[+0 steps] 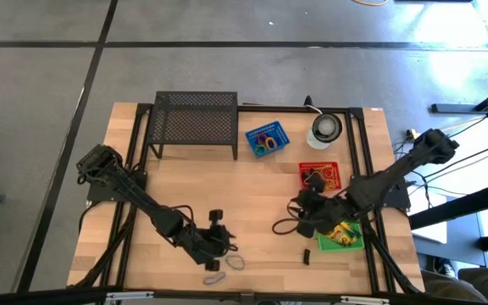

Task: Pick & Place Office Desk Supplies
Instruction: Put the blue rubber band into the red bin

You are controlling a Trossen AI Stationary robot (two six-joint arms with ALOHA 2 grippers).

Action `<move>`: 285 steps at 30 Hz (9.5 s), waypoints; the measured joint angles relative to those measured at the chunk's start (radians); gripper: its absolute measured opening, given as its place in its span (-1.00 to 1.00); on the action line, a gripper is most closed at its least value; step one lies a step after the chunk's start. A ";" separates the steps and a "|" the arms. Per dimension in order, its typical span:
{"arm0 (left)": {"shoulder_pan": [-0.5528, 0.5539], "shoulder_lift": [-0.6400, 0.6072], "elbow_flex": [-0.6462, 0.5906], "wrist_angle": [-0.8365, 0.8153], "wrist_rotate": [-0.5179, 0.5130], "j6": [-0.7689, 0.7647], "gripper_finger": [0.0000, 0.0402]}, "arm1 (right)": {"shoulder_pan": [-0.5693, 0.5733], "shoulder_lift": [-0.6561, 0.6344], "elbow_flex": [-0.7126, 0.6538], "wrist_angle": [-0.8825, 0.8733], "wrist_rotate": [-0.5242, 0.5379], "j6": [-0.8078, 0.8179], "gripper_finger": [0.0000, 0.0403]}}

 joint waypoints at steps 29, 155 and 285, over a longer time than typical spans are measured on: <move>-0.031 0.115 -0.001 0.009 0.234 0.210 -0.09 | 0.008 0.234 -0.001 0.270 -0.418 -0.187 -0.41; 0.076 -0.014 0.000 0.346 -0.598 0.790 -0.99 | -0.183 0.234 0.000 0.838 -0.155 -0.441 -0.15; 0.121 -0.015 0.000 0.472 -0.537 0.665 -0.22 | -0.315 -0.062 -0.169 -0.527 -0.021 0.398 -0.61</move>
